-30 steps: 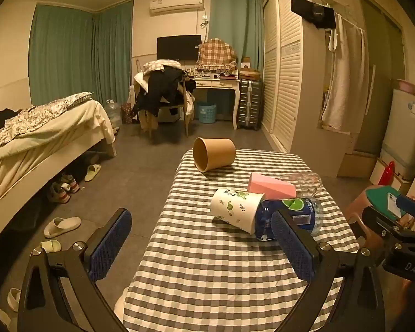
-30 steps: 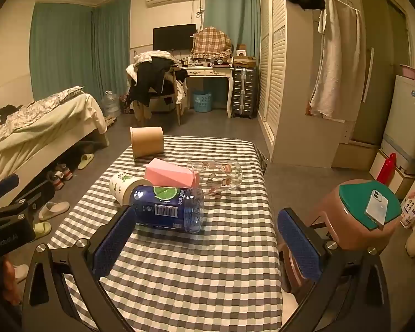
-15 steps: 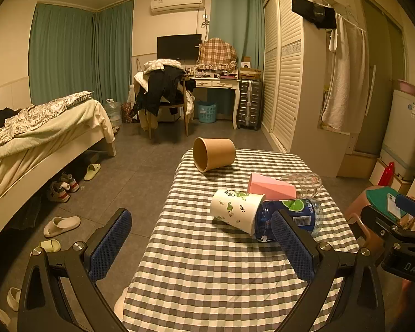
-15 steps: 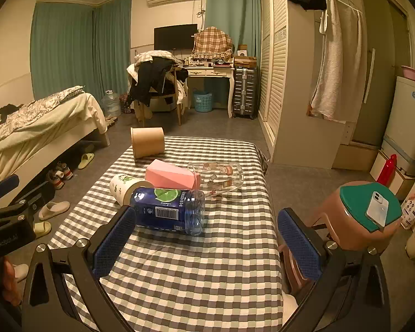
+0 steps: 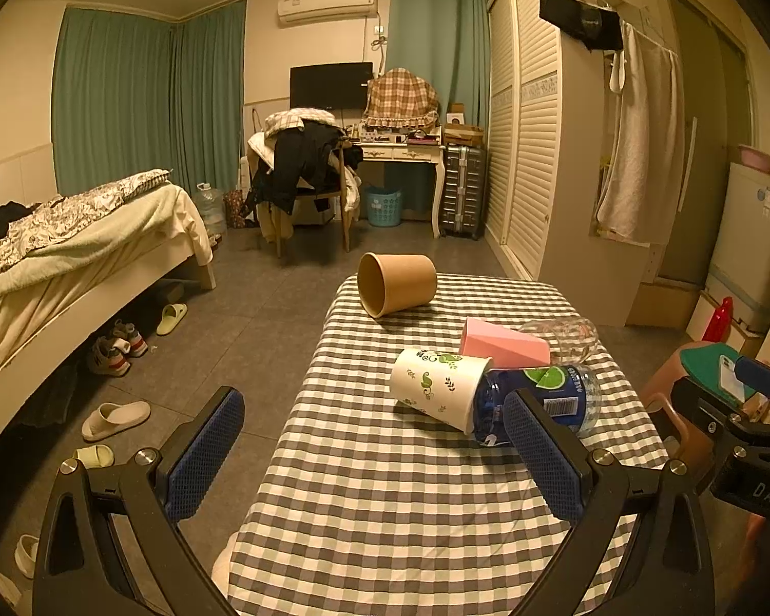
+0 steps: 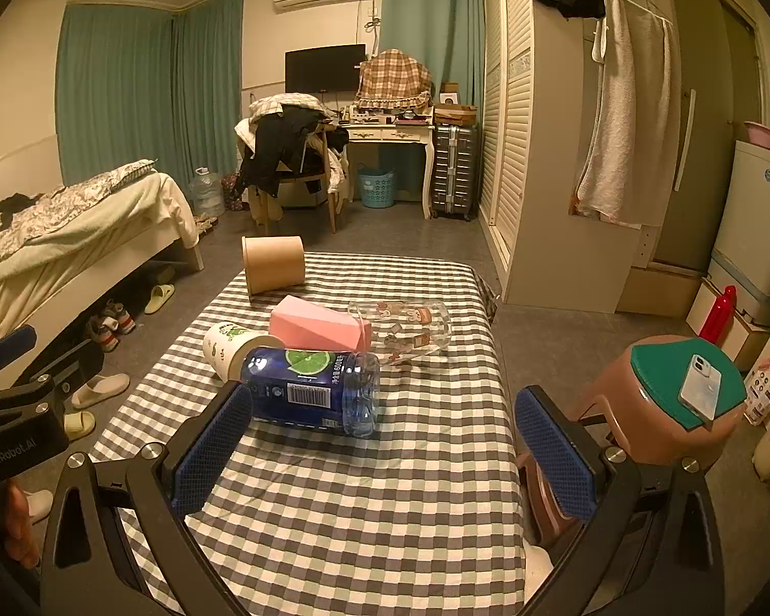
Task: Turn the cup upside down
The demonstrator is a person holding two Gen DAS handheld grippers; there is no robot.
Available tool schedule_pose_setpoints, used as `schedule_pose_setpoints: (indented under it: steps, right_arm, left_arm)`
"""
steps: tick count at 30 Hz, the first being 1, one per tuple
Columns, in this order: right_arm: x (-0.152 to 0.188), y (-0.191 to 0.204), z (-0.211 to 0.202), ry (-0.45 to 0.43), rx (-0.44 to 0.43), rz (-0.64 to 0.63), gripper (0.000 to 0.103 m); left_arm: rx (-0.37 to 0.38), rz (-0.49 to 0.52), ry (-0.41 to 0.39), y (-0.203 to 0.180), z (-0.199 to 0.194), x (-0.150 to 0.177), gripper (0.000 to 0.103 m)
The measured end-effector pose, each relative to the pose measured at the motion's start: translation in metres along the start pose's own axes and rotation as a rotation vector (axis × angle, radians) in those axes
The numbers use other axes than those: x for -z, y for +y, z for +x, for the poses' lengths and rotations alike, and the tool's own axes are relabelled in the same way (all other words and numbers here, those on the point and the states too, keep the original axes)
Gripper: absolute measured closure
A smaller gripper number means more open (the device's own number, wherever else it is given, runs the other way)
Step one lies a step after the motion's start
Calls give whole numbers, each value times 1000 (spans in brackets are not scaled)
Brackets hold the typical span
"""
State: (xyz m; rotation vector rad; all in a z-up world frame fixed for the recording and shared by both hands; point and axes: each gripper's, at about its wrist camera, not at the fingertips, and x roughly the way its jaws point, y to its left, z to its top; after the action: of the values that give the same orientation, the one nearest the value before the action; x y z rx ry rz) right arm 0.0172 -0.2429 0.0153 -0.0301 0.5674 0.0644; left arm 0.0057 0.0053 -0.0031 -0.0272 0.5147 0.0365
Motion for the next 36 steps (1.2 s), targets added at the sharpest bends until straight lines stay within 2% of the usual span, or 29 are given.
schedule_pose_setpoints:
  steps: [36]
  right_arm:
    - [-2, 5, -2, -15, -9, -12, 0]
  left_arm:
    - [-5, 2, 5, 0, 1, 3, 0]
